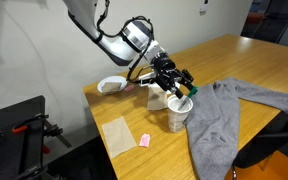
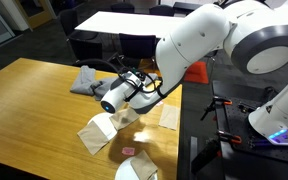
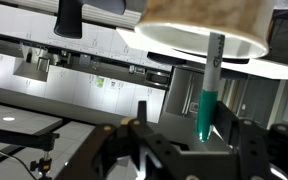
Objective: Put the green pen in the cup
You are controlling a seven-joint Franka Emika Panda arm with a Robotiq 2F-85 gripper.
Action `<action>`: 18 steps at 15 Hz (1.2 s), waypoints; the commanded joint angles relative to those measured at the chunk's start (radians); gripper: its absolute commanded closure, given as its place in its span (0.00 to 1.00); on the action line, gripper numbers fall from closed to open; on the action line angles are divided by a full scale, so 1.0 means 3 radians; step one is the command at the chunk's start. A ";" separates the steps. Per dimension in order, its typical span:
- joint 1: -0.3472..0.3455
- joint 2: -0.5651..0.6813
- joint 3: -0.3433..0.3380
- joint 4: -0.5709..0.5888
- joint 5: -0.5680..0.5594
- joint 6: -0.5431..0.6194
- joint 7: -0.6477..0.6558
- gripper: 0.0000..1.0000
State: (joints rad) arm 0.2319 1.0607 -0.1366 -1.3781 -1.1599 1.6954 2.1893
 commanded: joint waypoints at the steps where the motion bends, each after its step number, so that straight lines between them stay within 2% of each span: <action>1: -0.0028 0.0003 0.0055 0.0050 -0.0034 -0.0126 0.0016 0.02; 11: -0.0005 -0.0120 0.0059 -0.0084 -0.0092 -0.0041 0.0180 0.00; 18: 0.0035 -0.0773 0.0121 -0.0479 -0.0088 -0.0101 0.0246 0.00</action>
State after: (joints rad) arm 0.2442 0.9678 -0.1244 -1.4069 -1.1733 1.6904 2.2263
